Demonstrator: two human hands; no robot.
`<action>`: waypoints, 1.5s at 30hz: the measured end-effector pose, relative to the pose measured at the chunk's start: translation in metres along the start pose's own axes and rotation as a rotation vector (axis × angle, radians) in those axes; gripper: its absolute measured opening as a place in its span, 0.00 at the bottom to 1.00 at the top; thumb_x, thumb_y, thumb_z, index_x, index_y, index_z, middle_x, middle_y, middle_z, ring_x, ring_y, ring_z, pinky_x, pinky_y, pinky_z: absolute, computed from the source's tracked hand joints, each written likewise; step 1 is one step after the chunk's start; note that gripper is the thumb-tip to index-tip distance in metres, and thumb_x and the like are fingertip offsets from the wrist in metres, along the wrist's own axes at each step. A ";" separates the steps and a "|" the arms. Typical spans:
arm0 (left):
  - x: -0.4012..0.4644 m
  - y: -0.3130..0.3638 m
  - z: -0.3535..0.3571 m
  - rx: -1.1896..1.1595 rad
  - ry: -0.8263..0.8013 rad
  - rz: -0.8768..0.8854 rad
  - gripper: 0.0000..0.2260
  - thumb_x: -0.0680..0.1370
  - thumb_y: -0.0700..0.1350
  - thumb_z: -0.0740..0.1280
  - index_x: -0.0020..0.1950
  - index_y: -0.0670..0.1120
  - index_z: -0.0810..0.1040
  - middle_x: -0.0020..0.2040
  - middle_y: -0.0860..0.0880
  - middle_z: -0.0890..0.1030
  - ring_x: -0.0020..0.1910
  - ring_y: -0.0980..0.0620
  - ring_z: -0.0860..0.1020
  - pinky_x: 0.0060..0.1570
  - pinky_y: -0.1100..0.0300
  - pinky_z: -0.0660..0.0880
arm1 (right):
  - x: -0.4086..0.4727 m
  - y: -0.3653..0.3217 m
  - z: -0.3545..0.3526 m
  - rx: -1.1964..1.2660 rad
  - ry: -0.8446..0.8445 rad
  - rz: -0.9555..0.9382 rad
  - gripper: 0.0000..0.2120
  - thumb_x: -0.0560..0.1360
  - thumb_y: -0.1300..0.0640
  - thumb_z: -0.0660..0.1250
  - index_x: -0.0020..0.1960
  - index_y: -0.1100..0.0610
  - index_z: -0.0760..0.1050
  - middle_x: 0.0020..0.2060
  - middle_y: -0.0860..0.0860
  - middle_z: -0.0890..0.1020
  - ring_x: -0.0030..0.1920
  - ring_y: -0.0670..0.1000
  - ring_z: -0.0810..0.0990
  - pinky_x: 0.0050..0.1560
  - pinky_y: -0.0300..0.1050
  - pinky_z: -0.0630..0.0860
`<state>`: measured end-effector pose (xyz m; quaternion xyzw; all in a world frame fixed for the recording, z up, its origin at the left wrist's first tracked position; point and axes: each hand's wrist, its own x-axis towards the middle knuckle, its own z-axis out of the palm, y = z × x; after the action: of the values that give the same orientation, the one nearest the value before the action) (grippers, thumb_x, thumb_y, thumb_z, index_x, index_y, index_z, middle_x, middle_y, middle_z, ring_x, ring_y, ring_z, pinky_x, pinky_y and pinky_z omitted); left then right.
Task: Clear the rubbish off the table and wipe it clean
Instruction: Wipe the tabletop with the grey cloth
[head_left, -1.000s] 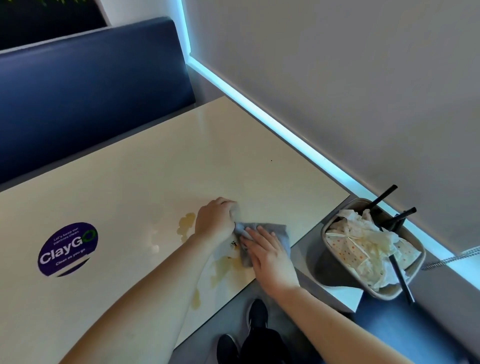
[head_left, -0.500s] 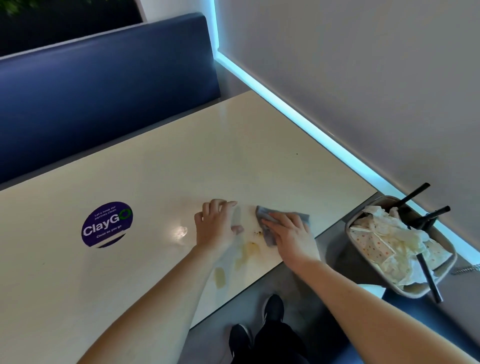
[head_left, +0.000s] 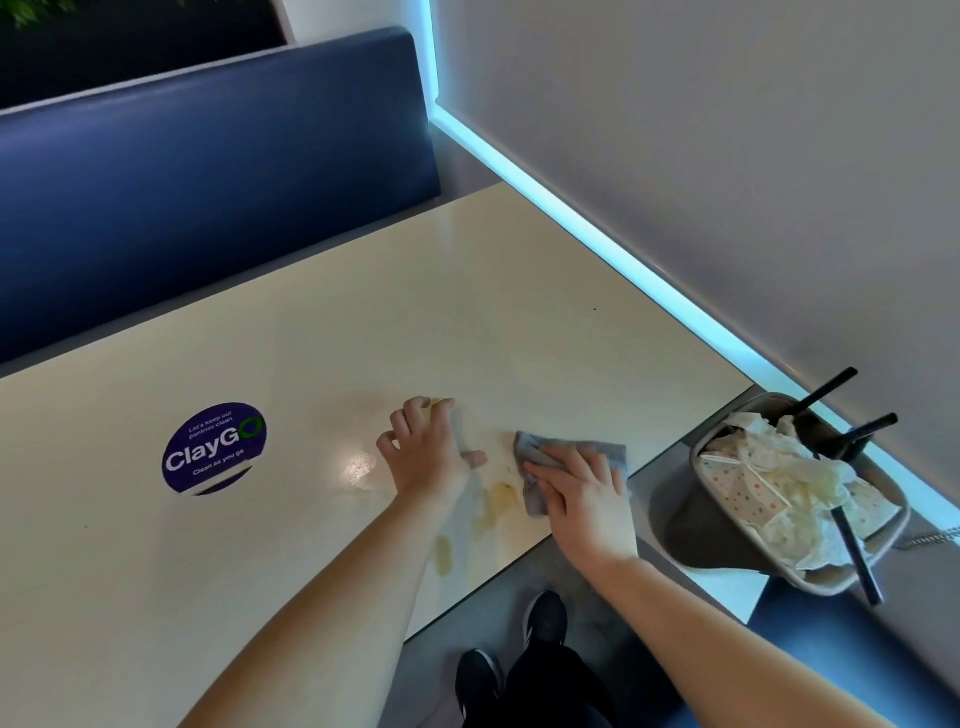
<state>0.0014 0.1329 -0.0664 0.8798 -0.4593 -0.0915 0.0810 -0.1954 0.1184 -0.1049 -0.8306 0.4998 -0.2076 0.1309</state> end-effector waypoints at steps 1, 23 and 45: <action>0.001 0.000 0.000 0.003 -0.006 -0.004 0.35 0.68 0.64 0.72 0.71 0.59 0.64 0.71 0.52 0.60 0.69 0.49 0.58 0.62 0.53 0.58 | -0.006 0.000 0.001 -0.002 0.004 -0.036 0.16 0.77 0.49 0.58 0.57 0.43 0.82 0.61 0.41 0.78 0.59 0.51 0.72 0.57 0.47 0.66; -0.008 0.008 -0.004 0.017 -0.057 0.100 0.22 0.76 0.54 0.68 0.70 0.61 0.67 0.73 0.54 0.59 0.71 0.49 0.56 0.66 0.51 0.54 | -0.004 -0.004 -0.002 -0.110 0.014 -0.167 0.14 0.69 0.59 0.73 0.52 0.47 0.80 0.53 0.42 0.79 0.51 0.54 0.76 0.46 0.51 0.69; -0.015 -0.004 -0.005 -0.003 -0.023 0.247 0.15 0.79 0.47 0.64 0.62 0.65 0.75 0.73 0.56 0.61 0.70 0.51 0.56 0.64 0.53 0.50 | -0.003 -0.010 -0.008 -0.202 -0.016 -0.164 0.09 0.73 0.56 0.69 0.52 0.49 0.80 0.50 0.45 0.78 0.45 0.55 0.73 0.43 0.50 0.68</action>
<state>-0.0025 0.1477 -0.0613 0.8152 -0.5651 -0.0915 0.0878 -0.1927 0.1257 -0.0947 -0.8793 0.4476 -0.1597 0.0330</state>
